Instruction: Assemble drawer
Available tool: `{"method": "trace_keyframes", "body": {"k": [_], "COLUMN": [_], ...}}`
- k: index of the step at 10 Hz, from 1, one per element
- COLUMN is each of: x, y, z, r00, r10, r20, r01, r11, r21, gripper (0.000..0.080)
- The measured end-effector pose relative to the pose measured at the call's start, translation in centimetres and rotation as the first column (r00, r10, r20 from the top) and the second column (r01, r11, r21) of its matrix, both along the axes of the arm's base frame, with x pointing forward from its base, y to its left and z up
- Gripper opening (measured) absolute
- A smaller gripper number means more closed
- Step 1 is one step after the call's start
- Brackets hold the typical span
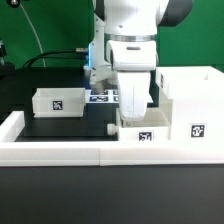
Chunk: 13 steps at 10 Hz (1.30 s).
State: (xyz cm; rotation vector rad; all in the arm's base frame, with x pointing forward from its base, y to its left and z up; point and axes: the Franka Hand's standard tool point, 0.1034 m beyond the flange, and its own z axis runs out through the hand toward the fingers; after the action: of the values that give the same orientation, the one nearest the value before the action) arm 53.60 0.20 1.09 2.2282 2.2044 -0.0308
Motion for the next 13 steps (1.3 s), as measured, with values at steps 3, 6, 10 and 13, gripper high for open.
{"method": "trace_keyframes", "body": {"k": [3,6,10,13], "x": [0.0,0.0,0.2,0.9], "y": [0.8,0.8,1.1,0.6], "z": [0.0,0.0,1.3,3.7], "r00": [1.000,1.000,0.999,0.999], "r10": [-0.003,-0.007,-0.037,-0.050], "r20": [0.001,0.003,0.000,0.007], "r01": [0.003,0.007,0.037,0.050], "r11": [1.000,1.000,0.999,0.999], "r21": [0.003,0.004,0.003,-0.004], "gripper": [0.0042,0.0119,0.0566,0.0645]}}
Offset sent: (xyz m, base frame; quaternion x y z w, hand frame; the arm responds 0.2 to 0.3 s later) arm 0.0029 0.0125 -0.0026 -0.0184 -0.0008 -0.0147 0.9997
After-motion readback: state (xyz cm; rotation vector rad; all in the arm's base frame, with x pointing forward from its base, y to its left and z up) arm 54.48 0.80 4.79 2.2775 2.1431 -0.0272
